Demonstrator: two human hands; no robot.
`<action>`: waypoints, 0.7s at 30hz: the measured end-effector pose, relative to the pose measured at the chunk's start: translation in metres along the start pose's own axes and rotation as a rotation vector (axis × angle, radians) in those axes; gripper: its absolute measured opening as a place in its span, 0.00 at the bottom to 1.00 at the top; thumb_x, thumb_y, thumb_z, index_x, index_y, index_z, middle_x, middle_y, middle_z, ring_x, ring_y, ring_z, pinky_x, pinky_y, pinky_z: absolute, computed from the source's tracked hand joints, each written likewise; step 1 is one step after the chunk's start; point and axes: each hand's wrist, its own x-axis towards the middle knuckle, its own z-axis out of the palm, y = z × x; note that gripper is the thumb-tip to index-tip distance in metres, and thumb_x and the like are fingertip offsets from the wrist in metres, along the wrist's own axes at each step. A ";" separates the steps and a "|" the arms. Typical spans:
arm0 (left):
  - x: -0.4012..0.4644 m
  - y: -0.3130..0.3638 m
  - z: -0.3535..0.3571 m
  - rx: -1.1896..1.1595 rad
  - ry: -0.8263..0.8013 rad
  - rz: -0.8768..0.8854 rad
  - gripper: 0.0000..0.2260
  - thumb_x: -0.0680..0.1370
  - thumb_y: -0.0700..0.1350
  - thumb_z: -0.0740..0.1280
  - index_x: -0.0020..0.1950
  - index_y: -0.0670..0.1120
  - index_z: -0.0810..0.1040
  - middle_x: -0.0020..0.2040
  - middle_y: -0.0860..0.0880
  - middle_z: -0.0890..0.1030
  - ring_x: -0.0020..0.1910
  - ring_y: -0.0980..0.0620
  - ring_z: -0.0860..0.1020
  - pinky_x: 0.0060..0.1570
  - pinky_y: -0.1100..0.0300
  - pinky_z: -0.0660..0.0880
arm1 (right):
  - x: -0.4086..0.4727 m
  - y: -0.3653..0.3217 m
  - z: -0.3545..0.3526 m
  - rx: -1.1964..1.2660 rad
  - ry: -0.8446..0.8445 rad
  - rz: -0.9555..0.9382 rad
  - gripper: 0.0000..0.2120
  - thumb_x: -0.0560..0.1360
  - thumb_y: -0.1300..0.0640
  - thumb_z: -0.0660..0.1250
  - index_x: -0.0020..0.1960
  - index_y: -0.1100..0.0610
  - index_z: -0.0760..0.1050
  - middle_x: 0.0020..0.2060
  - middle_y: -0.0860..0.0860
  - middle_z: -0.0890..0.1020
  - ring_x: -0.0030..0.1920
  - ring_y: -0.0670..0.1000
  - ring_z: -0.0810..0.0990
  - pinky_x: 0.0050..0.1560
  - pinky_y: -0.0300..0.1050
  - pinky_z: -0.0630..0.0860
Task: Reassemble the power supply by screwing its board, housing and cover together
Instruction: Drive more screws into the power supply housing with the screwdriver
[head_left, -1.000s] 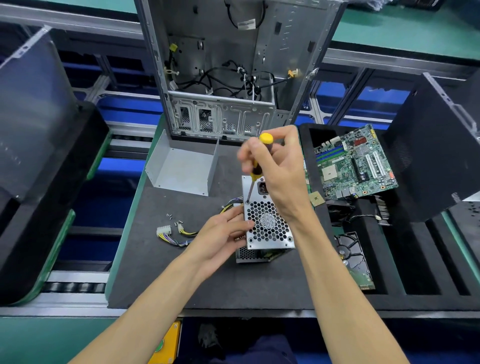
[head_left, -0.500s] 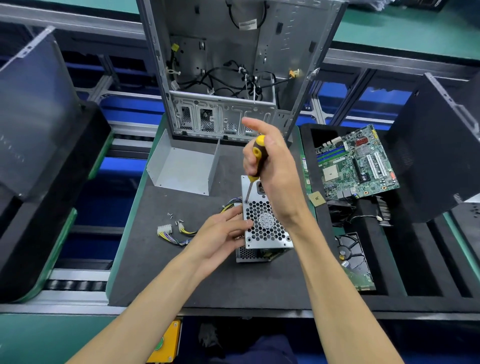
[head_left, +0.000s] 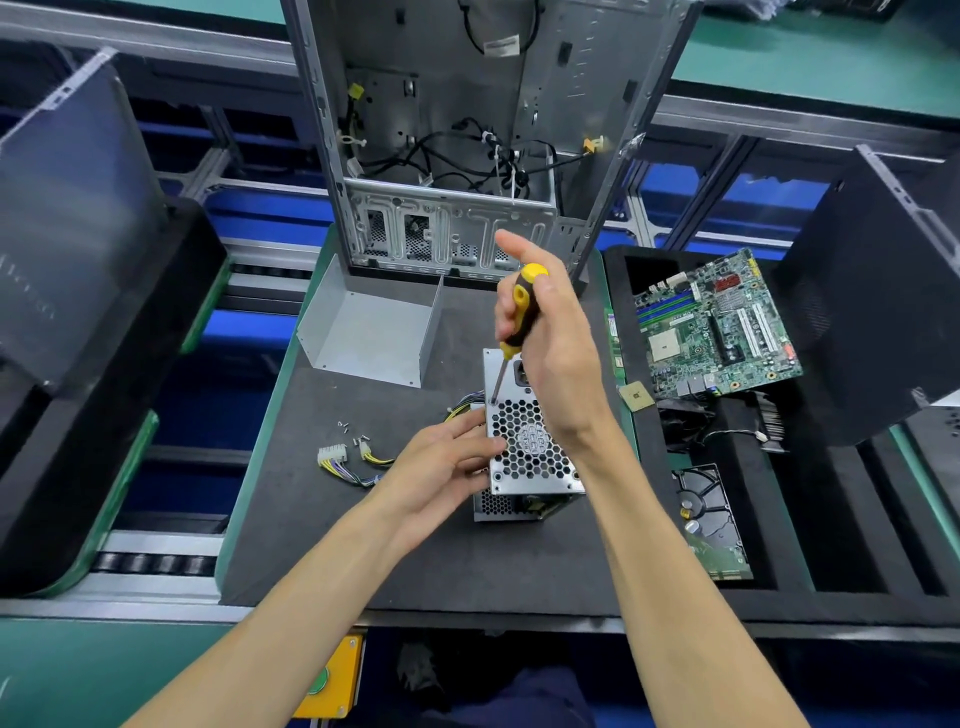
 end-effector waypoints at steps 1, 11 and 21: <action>0.000 0.000 0.000 -0.001 -0.002 -0.002 0.18 0.79 0.33 0.66 0.69 0.42 0.76 0.63 0.43 0.82 0.65 0.42 0.79 0.61 0.50 0.79 | 0.000 -0.001 -0.002 -0.010 -0.003 0.010 0.16 0.85 0.52 0.52 0.67 0.52 0.74 0.40 0.45 0.75 0.41 0.47 0.74 0.44 0.45 0.71; 0.000 -0.001 -0.005 0.001 0.016 -0.005 0.19 0.78 0.33 0.67 0.69 0.42 0.76 0.64 0.41 0.81 0.65 0.42 0.78 0.64 0.47 0.77 | 0.001 0.000 0.008 -0.007 -0.024 -0.001 0.11 0.84 0.50 0.55 0.58 0.51 0.73 0.35 0.46 0.70 0.35 0.48 0.65 0.36 0.42 0.65; -0.001 -0.002 -0.005 0.002 -0.001 0.004 0.20 0.78 0.34 0.68 0.70 0.42 0.76 0.65 0.42 0.81 0.65 0.43 0.78 0.65 0.48 0.76 | -0.014 0.007 0.007 -0.126 0.156 -0.172 0.08 0.85 0.60 0.58 0.51 0.52 0.74 0.39 0.47 0.78 0.36 0.49 0.78 0.38 0.40 0.72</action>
